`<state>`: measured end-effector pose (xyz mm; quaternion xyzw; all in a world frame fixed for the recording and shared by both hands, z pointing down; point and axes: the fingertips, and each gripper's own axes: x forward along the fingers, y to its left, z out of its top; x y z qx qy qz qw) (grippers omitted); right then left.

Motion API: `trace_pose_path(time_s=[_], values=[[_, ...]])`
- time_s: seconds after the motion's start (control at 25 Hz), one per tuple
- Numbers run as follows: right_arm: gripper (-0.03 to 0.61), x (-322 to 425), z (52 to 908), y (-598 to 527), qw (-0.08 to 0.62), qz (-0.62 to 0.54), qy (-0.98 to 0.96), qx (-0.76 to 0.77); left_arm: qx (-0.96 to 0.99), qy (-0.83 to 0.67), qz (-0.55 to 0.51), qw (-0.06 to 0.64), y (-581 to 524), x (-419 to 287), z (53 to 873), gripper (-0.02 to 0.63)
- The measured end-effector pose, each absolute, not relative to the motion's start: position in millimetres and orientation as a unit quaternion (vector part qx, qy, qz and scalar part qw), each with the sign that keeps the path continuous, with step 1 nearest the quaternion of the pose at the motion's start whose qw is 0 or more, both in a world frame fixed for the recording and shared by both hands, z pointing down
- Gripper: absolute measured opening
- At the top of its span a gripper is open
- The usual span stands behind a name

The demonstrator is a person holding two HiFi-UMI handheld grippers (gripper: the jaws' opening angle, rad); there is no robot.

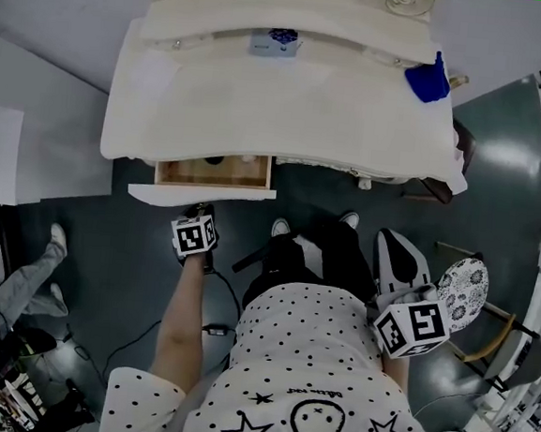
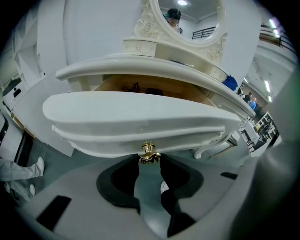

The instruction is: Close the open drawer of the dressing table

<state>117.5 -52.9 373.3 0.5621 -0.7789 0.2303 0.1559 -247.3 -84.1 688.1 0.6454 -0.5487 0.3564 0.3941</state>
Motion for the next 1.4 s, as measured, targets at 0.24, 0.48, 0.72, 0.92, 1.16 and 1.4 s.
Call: trace_pose_path(time_s=[0.24,0.48,0.72,0.92,1.16,1.4], values=[[0.009,124.0,373.5,-53.4,0.149,0.231,-0.771,0.575,0.649,-0.548,0.356,0.388,-103.0,-245.1,689.9,0.155],[0.009,125.4,372.3,-56.9,0.15,0.23,-0.766,0.581,0.653,-0.548,0.354,0.385,-118.5,-244.2,690.1,0.155],[0.009,129.3,372.8,-59.0,0.154,0.233,-0.757,0.591,0.659,-0.544,0.354,0.38,-134.3,-243.2,689.0,0.155],[0.009,134.3,372.4,-58.1,0.154,0.233,-0.753,0.596,0.661,-0.545,0.354,0.377,-143.3,-242.5,688.4,0.155],[0.009,136.8,370.1,-61.3,0.153,0.23,-0.751,0.599,0.663,-0.544,0.353,0.374,-151.8,-241.5,688.3,0.155],[0.009,139.1,370.4,-63.6,0.153,0.231,-0.747,0.604,0.667,-0.545,0.35,0.37,-163.1,-240.4,688.4,0.155]])
